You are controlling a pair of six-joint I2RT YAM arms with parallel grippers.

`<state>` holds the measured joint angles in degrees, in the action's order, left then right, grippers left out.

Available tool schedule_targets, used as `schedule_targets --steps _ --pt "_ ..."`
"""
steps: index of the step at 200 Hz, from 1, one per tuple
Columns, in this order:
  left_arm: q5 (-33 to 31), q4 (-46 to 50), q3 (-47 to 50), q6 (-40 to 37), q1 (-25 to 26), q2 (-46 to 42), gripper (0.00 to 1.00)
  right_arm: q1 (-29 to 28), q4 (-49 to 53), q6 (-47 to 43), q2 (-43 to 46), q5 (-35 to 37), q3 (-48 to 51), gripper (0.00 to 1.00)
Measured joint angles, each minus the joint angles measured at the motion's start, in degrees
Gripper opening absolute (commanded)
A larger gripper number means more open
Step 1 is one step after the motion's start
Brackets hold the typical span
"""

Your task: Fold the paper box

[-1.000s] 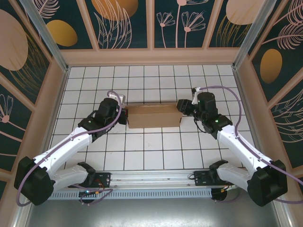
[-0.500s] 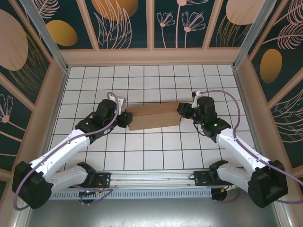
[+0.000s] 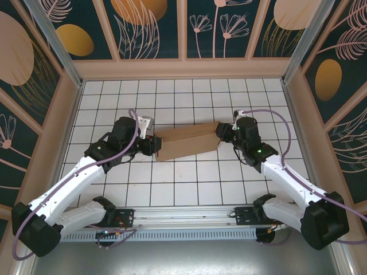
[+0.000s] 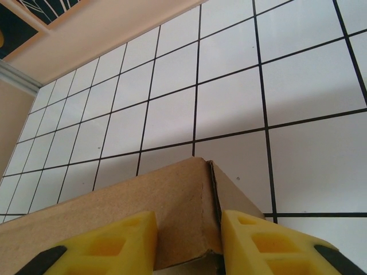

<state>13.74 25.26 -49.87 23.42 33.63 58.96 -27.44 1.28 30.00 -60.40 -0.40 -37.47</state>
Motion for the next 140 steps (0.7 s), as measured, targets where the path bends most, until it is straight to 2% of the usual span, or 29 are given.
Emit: schedule_targets --steps 16,46,75,100,140 --pt "-0.1 0.3 -0.1 -0.2 -0.4 0.0 0.31 -0.1 0.0 0.0 -0.2 0.2 -0.2 0.36" --pt "-1.8 0.2 0.7 -0.8 -0.7 0.0 0.37 -0.8 0.2 0.4 -0.3 0.3 -0.3 0.37" --pt "-2.8 -1.0 5.4 0.3 -0.7 -0.2 0.47 -1.7 0.3 0.9 -0.3 0.5 -0.4 0.37" --pt "-1.3 -0.5 7.1 0.4 -0.7 -1.4 0.54 -2.2 0.3 1.0 -0.8 1.1 -0.7 0.37" --pt "1.0 0.8 5.0 -0.2 -0.7 -4.2 0.58 -2.4 0.5 1.0 -1.2 2.0 -1.0 0.38"
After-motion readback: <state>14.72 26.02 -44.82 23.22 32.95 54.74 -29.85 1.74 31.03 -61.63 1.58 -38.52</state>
